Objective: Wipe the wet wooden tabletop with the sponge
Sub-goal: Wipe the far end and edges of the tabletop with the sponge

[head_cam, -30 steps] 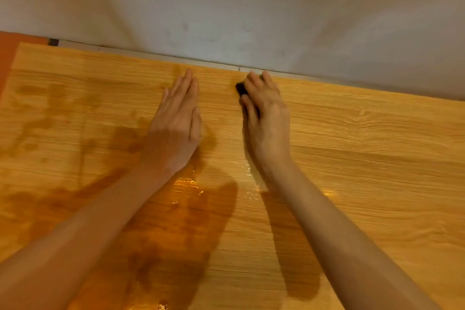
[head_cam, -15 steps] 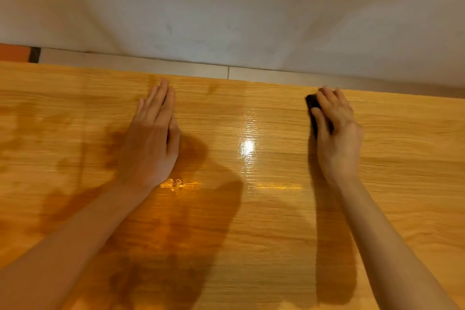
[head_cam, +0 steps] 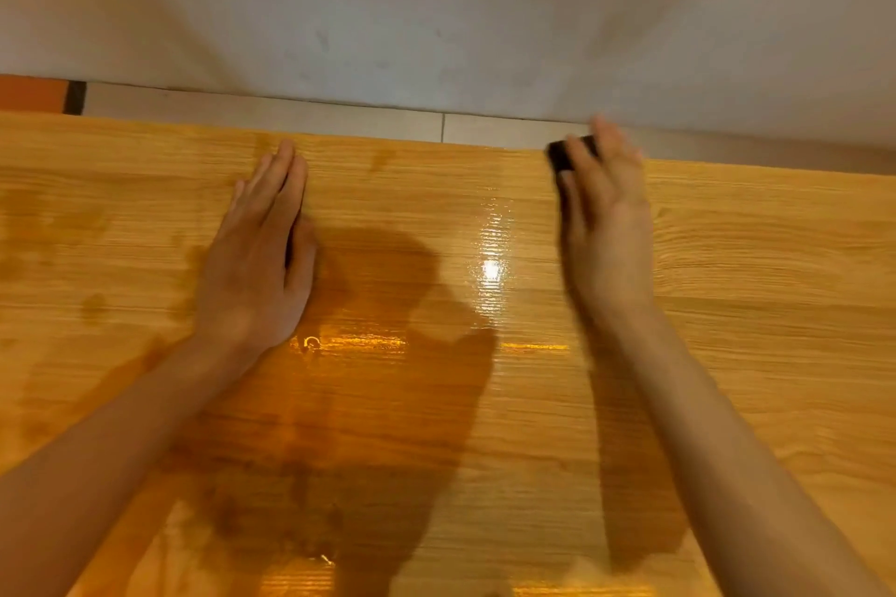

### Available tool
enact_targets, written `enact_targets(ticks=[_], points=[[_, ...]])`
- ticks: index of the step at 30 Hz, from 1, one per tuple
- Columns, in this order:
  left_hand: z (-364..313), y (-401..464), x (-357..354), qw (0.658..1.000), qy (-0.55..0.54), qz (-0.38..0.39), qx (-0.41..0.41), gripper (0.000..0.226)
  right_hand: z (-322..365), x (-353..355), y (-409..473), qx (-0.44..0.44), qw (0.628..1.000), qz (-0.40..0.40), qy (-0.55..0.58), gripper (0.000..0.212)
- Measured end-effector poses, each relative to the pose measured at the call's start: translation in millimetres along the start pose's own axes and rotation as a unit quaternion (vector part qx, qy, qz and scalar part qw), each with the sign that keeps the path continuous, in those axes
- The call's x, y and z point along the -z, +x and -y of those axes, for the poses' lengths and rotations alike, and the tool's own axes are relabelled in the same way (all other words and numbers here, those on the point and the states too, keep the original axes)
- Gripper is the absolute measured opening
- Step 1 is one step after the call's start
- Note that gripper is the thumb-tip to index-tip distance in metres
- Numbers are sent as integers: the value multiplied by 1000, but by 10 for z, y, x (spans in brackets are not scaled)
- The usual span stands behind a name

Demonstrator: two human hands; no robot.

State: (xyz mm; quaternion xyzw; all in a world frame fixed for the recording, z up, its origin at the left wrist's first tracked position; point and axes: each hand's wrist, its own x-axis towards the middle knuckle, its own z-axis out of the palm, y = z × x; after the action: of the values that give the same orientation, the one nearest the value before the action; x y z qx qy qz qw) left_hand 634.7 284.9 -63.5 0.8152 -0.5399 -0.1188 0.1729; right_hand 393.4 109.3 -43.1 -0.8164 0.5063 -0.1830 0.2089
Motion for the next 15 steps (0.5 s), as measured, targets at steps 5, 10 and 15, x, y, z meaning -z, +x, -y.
enact_targets(ticks=[5,10,15], points=[[48,0,-16,999,-17,-24,-22,54,-148,176,195,-63,996,-20,-53,33],[70,-1,-7,999,-34,-25,-35,54,586,-416,472,70,989,86,-99,31],[45,15,5,999,-35,-21,-22,55,129,-53,689,37,981,159,-103,38]])
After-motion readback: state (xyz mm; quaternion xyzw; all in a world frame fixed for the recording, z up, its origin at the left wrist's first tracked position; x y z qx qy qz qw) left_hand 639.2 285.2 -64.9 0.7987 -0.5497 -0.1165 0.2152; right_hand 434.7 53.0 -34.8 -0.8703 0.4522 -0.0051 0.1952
